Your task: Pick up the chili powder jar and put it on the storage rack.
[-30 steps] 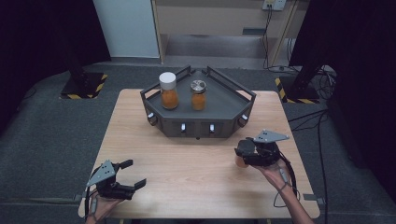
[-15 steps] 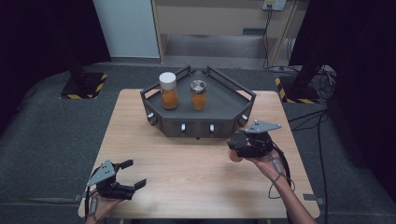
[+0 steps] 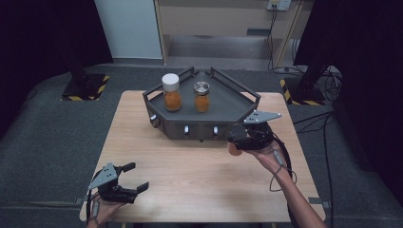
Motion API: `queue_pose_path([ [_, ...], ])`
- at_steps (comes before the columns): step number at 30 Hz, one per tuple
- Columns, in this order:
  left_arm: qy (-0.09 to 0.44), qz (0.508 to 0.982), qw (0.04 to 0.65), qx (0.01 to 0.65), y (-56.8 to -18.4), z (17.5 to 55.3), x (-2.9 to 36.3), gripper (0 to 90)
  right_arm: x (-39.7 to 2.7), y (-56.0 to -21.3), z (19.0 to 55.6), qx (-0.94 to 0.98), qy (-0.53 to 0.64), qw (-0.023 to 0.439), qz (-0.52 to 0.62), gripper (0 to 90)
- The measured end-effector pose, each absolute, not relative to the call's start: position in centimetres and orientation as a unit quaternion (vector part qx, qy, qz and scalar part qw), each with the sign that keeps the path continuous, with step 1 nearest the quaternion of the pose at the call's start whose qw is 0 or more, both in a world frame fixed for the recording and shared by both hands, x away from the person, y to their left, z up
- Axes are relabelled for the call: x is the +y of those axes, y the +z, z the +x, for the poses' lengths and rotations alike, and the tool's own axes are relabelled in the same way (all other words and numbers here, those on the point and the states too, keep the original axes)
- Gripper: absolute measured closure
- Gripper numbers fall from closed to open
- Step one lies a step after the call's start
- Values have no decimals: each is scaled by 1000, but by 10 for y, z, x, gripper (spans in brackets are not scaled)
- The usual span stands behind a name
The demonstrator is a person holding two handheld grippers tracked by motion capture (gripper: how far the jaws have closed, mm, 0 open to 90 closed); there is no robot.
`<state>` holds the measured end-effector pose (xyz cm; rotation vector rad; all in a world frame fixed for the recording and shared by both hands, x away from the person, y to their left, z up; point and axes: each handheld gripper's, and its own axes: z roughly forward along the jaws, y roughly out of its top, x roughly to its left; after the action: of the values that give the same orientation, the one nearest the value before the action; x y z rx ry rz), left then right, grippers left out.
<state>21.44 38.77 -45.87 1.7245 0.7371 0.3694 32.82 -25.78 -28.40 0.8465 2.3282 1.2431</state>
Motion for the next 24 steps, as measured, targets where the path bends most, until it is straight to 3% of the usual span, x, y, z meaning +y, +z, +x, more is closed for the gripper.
queue_pose_path([
  [24, 157, 737, 577, 315, -459, 214, 388, 33, -241, -247, 366, 812, 446, 204, 317, 348],
])
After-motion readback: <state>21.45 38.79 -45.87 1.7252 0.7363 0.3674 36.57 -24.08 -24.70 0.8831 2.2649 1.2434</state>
